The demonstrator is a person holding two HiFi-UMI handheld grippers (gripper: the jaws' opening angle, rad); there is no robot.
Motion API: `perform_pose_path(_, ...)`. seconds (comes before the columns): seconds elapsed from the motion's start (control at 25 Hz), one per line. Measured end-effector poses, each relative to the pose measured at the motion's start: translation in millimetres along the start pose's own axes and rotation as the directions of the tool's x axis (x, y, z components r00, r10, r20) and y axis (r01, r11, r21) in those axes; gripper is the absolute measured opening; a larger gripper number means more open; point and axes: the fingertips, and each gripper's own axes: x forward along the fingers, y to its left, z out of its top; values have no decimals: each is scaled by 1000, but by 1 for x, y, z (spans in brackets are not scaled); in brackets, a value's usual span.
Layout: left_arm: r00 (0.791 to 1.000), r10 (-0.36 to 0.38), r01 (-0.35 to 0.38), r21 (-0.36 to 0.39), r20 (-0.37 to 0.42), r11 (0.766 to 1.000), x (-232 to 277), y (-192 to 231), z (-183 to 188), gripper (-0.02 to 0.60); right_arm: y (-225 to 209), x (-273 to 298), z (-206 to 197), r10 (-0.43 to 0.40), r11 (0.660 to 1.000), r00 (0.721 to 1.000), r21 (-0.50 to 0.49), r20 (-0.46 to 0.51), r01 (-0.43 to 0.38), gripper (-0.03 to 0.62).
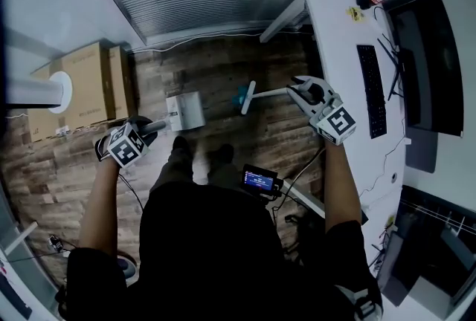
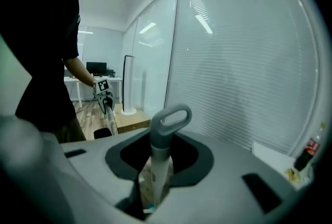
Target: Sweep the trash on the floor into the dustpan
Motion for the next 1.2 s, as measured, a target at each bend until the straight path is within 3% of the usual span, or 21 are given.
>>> perform_pose_path(0.2, 1000, 1, -1, -6, -11, 1000, 1, -6, 1, 110, -2, 31, -63, 43, 998, 986, -35, -160, -50, 91)
perform_pose_path(0.28, 1000, 2, -2, -7, -12, 1000, 2, -8, 3, 110, 12, 54, -78, 80, 996, 983, -24, -167, -85, 91)
perform_pose_path(0.56, 1000, -3, 3, -11, -10, 1000, 5, -7, 7, 109, 62, 125, -54, 168, 982, 986, 81, 16, -169, 94)
perform_pose_path(0.72, 1000, -11, 11, -17, -6, 1000, 4, -6, 7, 109, 79, 144, -25, 153, 968, 978, 177, 140, -176, 97)
perform_pose_path(1.04, 999, -25, 26, -30, 20, 999, 3, -7, 5, 109, 121, 172, 56, 132, 917, 915, 304, 382, -260, 100)
perform_pose_path(1.2, 999, -28, 29, -30, 33, 999, 2, -6, 3, 109, 138, 184, 83, 132, 889, 882, 339, 452, -307, 100)
